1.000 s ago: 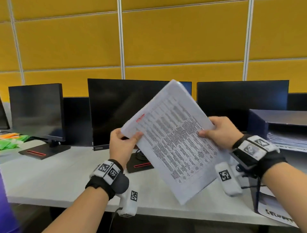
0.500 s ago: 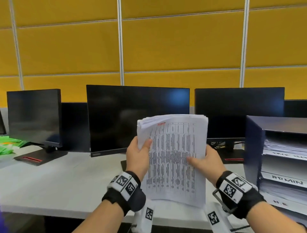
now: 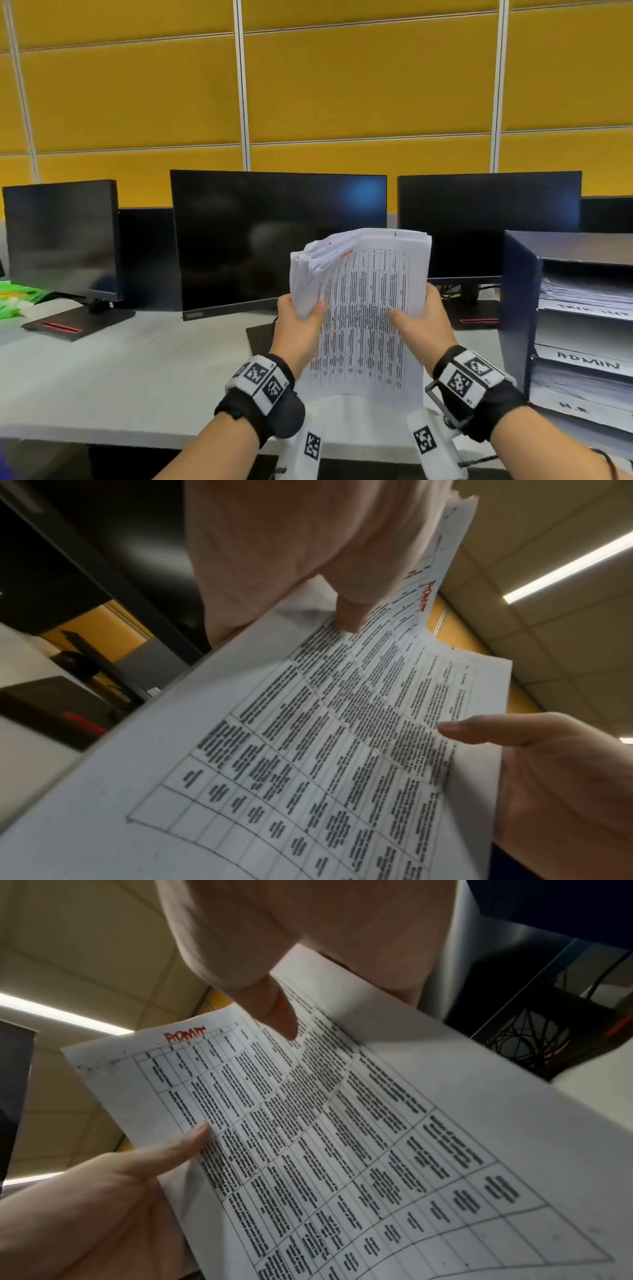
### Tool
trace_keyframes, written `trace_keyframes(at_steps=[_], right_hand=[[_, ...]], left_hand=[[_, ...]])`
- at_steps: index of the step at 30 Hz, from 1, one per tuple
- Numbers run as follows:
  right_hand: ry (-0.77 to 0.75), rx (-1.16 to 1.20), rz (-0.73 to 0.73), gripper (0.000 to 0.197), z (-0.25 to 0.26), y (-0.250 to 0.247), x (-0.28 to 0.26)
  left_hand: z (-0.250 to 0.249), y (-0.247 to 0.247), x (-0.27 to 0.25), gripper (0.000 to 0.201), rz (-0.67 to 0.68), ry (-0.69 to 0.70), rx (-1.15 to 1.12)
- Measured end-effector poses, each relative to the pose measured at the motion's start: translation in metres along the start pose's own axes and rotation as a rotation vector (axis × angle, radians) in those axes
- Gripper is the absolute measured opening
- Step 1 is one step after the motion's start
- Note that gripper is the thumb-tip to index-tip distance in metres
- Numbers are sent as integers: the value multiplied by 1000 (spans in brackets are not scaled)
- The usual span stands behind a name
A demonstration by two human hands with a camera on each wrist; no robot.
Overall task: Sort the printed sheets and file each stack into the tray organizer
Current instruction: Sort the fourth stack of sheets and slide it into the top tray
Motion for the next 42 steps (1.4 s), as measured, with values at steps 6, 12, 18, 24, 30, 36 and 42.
trace_keyframes(at_steps=[6, 12, 18, 24, 30, 36, 42], right_hand=[[-35, 0, -8, 64, 1, -3, 5], [-48, -14, 63, 45, 4, 6, 4], [-41, -52, -32, 36, 3, 1, 6], [4, -44, -24, 38, 5, -1, 9], [22, -43, -16, 39, 5, -3, 10], [28, -42, -10, 38, 4, -3, 11], [22, -62, -30, 37, 4, -3, 13]], left_hand=[[-13, -8, 13, 51, -35, 145, -77], [-18, -4, 16, 15, 31, 198, -4], [-26, -10, 13, 53, -60, 309, -7], [-47, -32, 20, 53, -198, 435, 199], [-64, -39, 21, 29, -180, 642, 436], [-62, -37, 17, 20, -130, 693, 414], [-69, -36, 11, 30, -110, 733, 418]])
Point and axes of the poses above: each hand's wrist, its own x-axis towards the middle knuckle, its own y-axis out of the palm, z = x × y, the point moved 6 cm from there along x, towards the middle knuckle, and after that the axes turned 15 degrees about y, right-handed, at the moved point
